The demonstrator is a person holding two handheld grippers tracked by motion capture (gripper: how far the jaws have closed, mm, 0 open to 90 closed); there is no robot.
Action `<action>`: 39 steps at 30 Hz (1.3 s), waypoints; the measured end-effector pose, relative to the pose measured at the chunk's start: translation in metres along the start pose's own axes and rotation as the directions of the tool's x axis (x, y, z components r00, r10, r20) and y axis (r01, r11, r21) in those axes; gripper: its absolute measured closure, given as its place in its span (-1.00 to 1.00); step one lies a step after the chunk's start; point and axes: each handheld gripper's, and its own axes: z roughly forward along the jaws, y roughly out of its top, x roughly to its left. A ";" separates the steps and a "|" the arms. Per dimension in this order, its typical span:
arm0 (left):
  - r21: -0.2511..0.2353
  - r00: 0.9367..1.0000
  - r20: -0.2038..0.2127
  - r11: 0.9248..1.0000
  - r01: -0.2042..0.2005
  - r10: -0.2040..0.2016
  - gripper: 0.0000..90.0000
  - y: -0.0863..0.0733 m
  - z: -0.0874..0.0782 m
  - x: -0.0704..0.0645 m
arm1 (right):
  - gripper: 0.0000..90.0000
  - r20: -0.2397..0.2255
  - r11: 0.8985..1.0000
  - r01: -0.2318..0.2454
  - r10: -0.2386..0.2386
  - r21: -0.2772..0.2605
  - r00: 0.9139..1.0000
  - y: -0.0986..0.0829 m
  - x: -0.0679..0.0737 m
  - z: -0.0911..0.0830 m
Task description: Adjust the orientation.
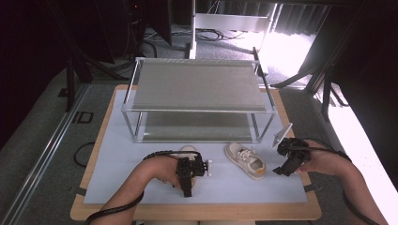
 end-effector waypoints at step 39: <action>-0.018 1.000 0.010 1.000 -0.006 0.006 0.12 -0.001 0.000 0.001 | 0.45 -0.167 0.916 0.389 -0.370 0.099 0.914 0.059 0.037 0.048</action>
